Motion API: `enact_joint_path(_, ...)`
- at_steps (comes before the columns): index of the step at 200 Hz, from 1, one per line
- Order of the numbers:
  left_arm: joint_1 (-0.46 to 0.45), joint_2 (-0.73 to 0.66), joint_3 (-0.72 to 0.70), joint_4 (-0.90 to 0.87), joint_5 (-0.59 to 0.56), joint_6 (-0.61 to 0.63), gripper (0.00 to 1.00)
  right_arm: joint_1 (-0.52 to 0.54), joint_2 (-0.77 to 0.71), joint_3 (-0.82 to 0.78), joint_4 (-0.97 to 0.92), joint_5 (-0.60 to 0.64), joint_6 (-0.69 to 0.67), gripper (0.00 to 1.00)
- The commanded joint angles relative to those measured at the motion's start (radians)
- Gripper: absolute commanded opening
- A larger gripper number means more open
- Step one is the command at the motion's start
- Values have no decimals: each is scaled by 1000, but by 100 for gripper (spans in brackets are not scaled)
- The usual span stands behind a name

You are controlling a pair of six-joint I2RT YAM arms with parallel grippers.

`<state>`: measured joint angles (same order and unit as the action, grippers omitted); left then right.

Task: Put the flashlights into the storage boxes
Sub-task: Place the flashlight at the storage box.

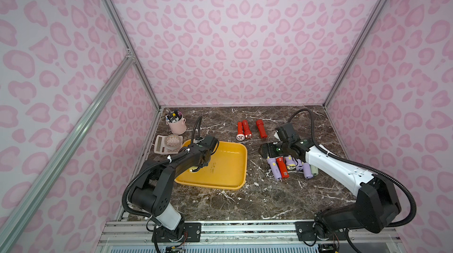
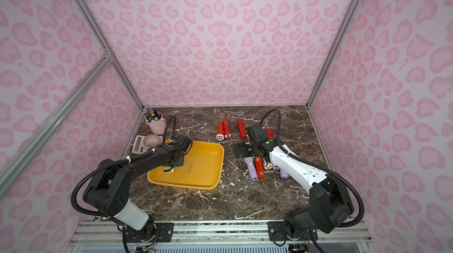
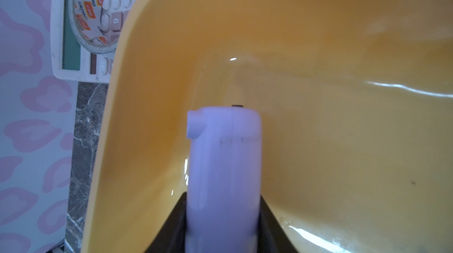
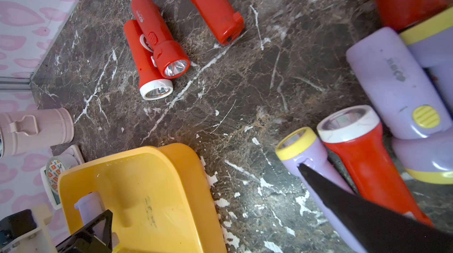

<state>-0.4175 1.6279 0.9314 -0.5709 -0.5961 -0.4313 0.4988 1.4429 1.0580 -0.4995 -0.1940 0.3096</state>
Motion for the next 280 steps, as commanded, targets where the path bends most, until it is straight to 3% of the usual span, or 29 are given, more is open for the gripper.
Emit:
enact_joint_path(1,15,19,16,6,-42,31,22,-11,13,3,6,10,-12,99)
enact_joint_path(55,25,118,55,12,-48,75,26,-10,66,63,-17,3,-23,99)
enact_joint_path(70,26,131,66,5,-74,71,35,-11,78,74,-23,4,-25,100)
enact_joint_path(78,28,127,64,6,-80,68,45,-10,81,79,-25,2,-26,100)
enact_joint_path(116,32,104,62,-6,-114,53,53,-10,93,94,-36,10,-30,99)
enact_joint_path(165,9,69,99,-74,-127,28,54,-11,103,110,-53,12,-36,99)
enact_joint_path(194,-41,23,190,-153,-130,28,55,-12,95,121,-59,15,-43,100)
enact_joint_path(241,-60,23,406,-106,124,35,61,-38,61,112,-56,14,-43,99)
enact_joint_path(280,-74,193,670,-84,287,15,61,-54,14,85,-53,7,-44,100)
